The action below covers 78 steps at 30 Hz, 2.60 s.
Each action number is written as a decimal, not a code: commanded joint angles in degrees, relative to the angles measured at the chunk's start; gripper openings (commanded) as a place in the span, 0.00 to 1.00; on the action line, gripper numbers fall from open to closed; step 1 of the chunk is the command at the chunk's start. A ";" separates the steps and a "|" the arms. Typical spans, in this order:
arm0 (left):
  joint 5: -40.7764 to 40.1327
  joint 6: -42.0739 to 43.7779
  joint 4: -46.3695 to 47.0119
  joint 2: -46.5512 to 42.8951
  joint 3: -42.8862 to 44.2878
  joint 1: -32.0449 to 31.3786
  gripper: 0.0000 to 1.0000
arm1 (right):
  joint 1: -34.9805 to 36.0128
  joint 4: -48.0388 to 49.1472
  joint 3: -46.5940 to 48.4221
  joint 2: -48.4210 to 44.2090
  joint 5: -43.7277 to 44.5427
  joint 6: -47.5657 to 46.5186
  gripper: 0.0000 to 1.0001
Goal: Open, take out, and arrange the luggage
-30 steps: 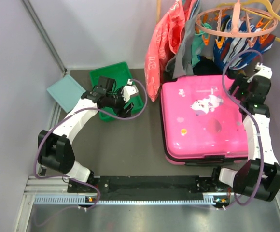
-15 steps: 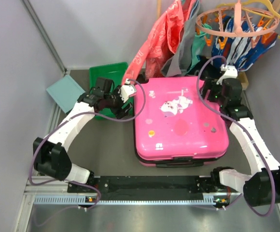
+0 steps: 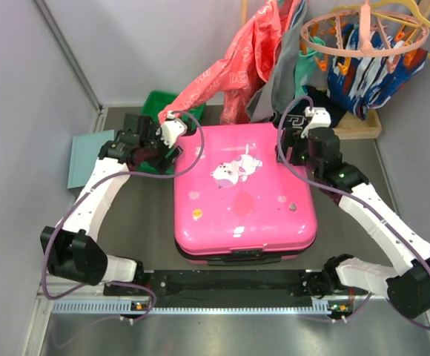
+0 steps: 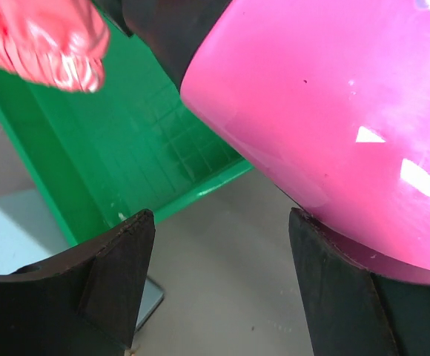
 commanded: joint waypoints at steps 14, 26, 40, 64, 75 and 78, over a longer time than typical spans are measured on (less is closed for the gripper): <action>18.06 1.19 -15.29 -4.95 9.36 -0.68 0.78 | 6.04 -27.12 2.29 0.25 -15.60 0.44 0.82; 14.40 -1.00 -16.96 -5.39 6.55 -1.29 0.79 | 6.12 -38.55 10.29 -6.34 -4.62 -1.86 0.83; -1.94 -3.37 -11.35 -8.12 0.05 1.24 0.81 | -0.97 -34.97 9.86 -4.94 -6.61 -2.73 0.93; 22.88 -7.24 -0.53 -6.27 -13.05 4.25 0.77 | -17.52 -10.88 -7.90 1.03 -31.23 1.92 0.75; 25.12 -16.82 6.50 -7.33 -11.29 5.83 0.79 | -5.42 -27.80 3.75 -10.28 2.90 1.57 0.80; 25.21 -17.17 6.42 -7.33 -11.29 5.83 0.79 | 6.88 -38.97 9.21 -11.88 15.85 7.97 0.80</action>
